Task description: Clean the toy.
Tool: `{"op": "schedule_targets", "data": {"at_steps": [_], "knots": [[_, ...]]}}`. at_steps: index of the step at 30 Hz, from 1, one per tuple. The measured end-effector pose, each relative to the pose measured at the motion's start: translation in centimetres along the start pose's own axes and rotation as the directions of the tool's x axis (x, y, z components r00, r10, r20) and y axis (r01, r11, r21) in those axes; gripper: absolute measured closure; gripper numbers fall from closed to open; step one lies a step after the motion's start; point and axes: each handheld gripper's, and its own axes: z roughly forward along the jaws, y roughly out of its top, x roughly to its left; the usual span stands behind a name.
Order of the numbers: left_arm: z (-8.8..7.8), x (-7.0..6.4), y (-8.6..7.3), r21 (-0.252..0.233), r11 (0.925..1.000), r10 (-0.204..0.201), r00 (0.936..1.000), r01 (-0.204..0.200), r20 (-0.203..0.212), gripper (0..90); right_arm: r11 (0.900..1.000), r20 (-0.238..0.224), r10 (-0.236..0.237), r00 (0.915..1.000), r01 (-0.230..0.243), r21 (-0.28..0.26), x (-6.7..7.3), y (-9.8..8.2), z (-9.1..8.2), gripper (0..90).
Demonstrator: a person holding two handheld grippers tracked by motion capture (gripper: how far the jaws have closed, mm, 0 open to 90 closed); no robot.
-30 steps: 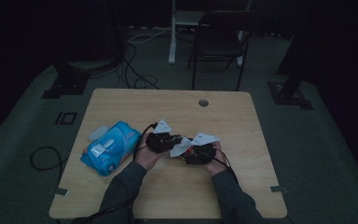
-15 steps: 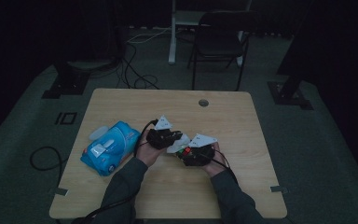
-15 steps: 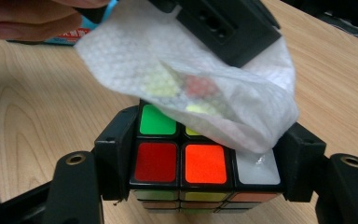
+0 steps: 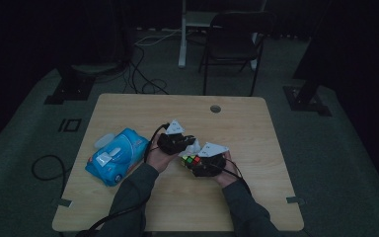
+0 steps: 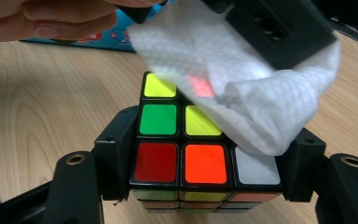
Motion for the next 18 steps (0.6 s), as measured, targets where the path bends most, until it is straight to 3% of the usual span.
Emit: {"op": "schedule_targets", "data": {"at_steps": [11, 18], "knots": [[0.56, 0.37, 0.44, -0.001, 1.0000, -0.008, 1.0000, 0.008, -0.002, 84.1, 0.999, -0.036, -0.032, 0.9989, 0.032, 0.003, 0.93, 0.27, 0.34, 34.3], [0.65, 0.43, 0.13, 0.018, 0.9998, -0.001, 1.0000, 0.001, -0.001, 84.2, 1.000, -0.020, -0.030, 0.9994, 0.029, -0.006, 0.56, 0.48, -0.04, 34.2]]}}
